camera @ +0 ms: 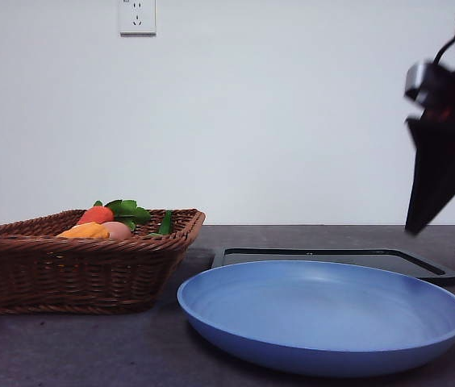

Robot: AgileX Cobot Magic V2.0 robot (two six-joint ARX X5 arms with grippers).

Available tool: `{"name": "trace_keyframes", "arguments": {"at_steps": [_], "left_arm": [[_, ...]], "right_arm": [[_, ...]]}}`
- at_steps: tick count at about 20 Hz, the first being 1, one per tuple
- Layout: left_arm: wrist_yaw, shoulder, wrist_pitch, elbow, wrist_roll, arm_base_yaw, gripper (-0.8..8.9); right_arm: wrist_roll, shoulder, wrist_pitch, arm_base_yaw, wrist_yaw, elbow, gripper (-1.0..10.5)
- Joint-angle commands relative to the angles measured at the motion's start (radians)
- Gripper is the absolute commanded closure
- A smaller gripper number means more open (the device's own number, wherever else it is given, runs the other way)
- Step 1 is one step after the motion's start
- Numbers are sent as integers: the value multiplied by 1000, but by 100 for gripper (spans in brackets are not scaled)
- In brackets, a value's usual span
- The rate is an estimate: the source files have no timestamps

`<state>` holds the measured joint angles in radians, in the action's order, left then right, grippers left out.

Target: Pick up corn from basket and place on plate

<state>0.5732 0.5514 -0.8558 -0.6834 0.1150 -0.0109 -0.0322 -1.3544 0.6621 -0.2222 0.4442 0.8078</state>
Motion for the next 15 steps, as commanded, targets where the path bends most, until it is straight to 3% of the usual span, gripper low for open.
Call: {"name": "trace_keyframes", "arguments": {"at_steps": [1, 5, 15], "left_arm": [[3, 6, 12, -19, -1, -2, 396], [3, 6, 12, -19, 0, -2, 396], [3, 11, 11, -19, 7, -2, 396]], "right_arm": [[10, -69, -28, -18, -3, 19, 631], [11, -143, -53, -42, -2, 19, 669], [14, -175, -64, -79, -1, 19, 945]]}}
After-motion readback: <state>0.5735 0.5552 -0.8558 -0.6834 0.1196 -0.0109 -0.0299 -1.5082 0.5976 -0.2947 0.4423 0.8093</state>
